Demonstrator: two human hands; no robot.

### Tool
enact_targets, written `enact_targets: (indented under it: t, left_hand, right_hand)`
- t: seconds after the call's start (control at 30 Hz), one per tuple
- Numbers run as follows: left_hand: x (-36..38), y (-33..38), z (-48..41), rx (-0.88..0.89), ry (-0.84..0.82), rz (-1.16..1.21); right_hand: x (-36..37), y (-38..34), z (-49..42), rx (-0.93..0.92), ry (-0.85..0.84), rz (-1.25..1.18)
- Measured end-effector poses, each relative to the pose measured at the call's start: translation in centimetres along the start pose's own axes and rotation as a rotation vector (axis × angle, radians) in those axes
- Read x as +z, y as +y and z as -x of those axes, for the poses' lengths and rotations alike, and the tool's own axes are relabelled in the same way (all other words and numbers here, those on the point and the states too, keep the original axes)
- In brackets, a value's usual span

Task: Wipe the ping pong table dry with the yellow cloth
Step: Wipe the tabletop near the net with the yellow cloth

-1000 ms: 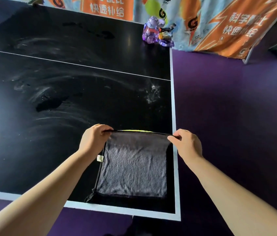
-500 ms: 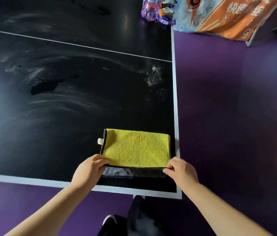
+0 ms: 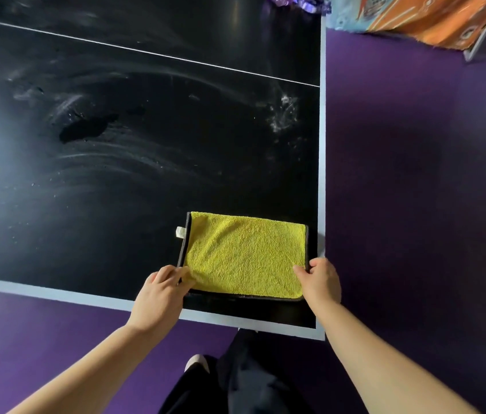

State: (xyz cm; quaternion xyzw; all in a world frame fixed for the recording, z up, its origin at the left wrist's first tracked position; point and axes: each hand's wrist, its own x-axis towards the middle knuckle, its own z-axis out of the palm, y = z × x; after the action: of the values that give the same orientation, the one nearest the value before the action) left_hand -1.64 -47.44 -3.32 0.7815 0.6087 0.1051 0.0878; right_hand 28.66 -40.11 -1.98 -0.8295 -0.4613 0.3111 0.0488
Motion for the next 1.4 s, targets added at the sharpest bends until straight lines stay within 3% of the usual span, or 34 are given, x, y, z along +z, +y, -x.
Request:
enact_targets:
  t: [0.07, 0.17, 0.27, 0.37, 0.5, 0.6, 0.7, 0.77, 0.83, 0.97, 1.17, 1.4]
  left_hand:
    - [0.0, 0.4, 0.4, -0.015, 0.019, -0.022]
    - [-0.3, 0.8, 0.6, -0.073, 0.017, -0.025]
    - [-0.9, 1.0, 0.6, -0.122, 0.046, -0.018]
    - [-1.4, 1.2, 0.8, -0.156, 0.094, -0.008]
    - [-2.2, 0.9, 1.5, -0.216, 0.137, -0.031]
    - [-2.5, 0.2, 2.9, -0.237, 0.148, -0.07]
    - [-2.6, -0.2, 4.6, -0.27, 0.147, -0.077]
    - [-2.6, -0.2, 5.4, -0.312, 0.12, -0.052]
    - [-2.9, -0.4, 5.8, -0.323, 0.082, -0.033]
    - [-3.1, -0.8, 5.9, -0.306, 0.074, -0.018]
    - [-4.0, -0.7, 5.5, -0.212, 0.104, 0.001]
    - [-4.4, 0.5, 4.2, -0.095, 0.113, 0.066]
  right_hand:
    - [0.3, -1.2, -0.4, 0.103, -0.051, -0.035]
    - [-0.1, -2.8, -0.1, 0.115, -0.057, -0.075]
    - [-0.5, -5.5, 1.5, -0.035, 0.009, -0.073]
    - [0.7, -9.4, 3.9, -0.303, 0.075, -0.08]
    - [4.5, -13.8, 6.8, -0.566, -0.113, -0.049]
    - [7.4, -14.9, 7.8, -0.594, -0.291, -0.02]
    - [8.8, -14.5, 7.5, -0.54, -0.131, -0.029]
    - [9.5, -14.1, 6.6, -0.53, -0.079, 0.043]
    - [10.2, -14.0, 6.0, -0.546, -0.169, 0.215]
    - [11.5, -12.4, 5.2, -0.722, -0.188, 0.593]
    - [9.6, -5.8, 7.0, -0.628, -0.119, 0.625]
    - [5.5, 2.9, 9.4, -0.328, -0.029, 0.593]
